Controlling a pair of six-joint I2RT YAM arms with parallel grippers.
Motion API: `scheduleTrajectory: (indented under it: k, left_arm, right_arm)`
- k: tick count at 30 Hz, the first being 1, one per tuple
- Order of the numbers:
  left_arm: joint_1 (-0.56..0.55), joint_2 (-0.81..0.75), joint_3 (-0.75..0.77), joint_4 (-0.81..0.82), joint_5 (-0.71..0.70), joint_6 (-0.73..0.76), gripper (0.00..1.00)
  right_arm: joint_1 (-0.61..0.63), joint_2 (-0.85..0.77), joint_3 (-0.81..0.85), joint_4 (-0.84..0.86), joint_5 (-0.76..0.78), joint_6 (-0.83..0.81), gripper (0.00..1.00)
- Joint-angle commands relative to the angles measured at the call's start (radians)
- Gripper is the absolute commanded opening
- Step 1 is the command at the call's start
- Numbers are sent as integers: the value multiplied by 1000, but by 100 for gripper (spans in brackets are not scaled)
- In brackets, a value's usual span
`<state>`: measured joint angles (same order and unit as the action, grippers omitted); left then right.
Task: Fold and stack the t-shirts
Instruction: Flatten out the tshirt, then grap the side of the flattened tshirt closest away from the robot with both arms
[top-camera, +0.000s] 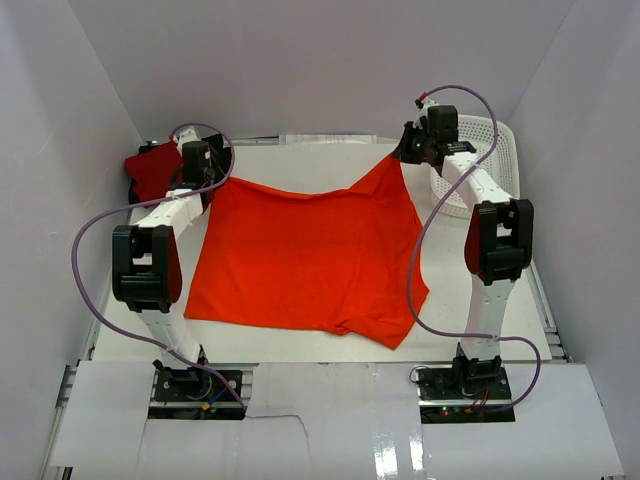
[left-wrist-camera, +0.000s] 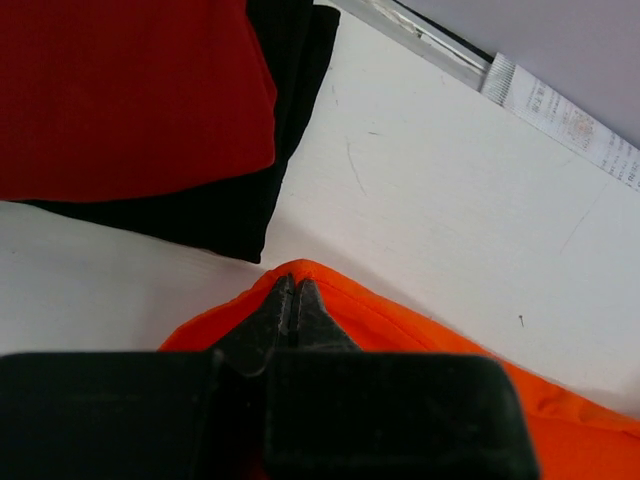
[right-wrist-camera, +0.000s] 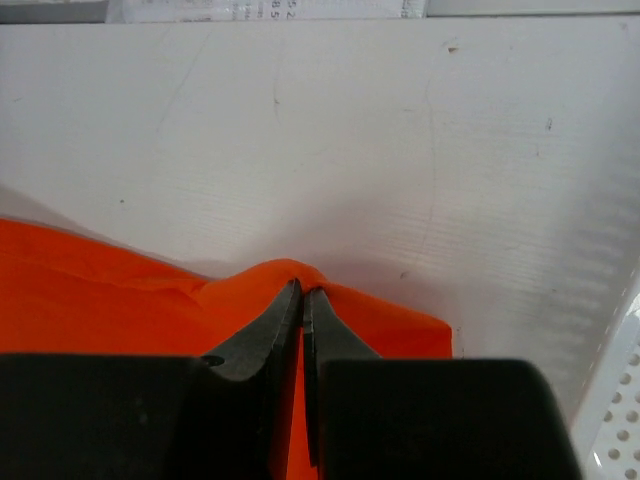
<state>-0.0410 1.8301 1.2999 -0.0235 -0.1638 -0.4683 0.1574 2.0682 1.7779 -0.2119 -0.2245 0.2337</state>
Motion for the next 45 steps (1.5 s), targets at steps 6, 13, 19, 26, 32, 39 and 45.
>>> scheduleTrajectory:
  k: [6, 13, 19, 26, 32, 39, 45]
  left_arm:
    - [7, -14, 7, 43, 18, 5, 0]
    - [13, 3, 12, 30, 12, 3, 0]
    - [16, 20, 27, -16, 59, -15, 0]
    - [21, 32, 32, -42, 52, -7, 0]
    - [27, 28, 19, -56, 37, -3, 0]
    - [39, 38, 39, -92, 35, -10, 0]
    - [89, 28, 26, -108, 63, -41, 0]
  right_arm:
    - [-7, 13, 63, -20, -12, -2, 8]
    - [-7, -26, 25, -18, -4, -13, 8]
    - [-7, -103, -69, 35, -27, -5, 8]
    - [-1, -192, -182, 69, -38, 3, 8]
    - [13, -292, -259, 91, -30, 6, 8]
    - [21, -375, -345, 88, -19, 1, 8]
    - [21, -421, -406, 91, -9, 0, 8]
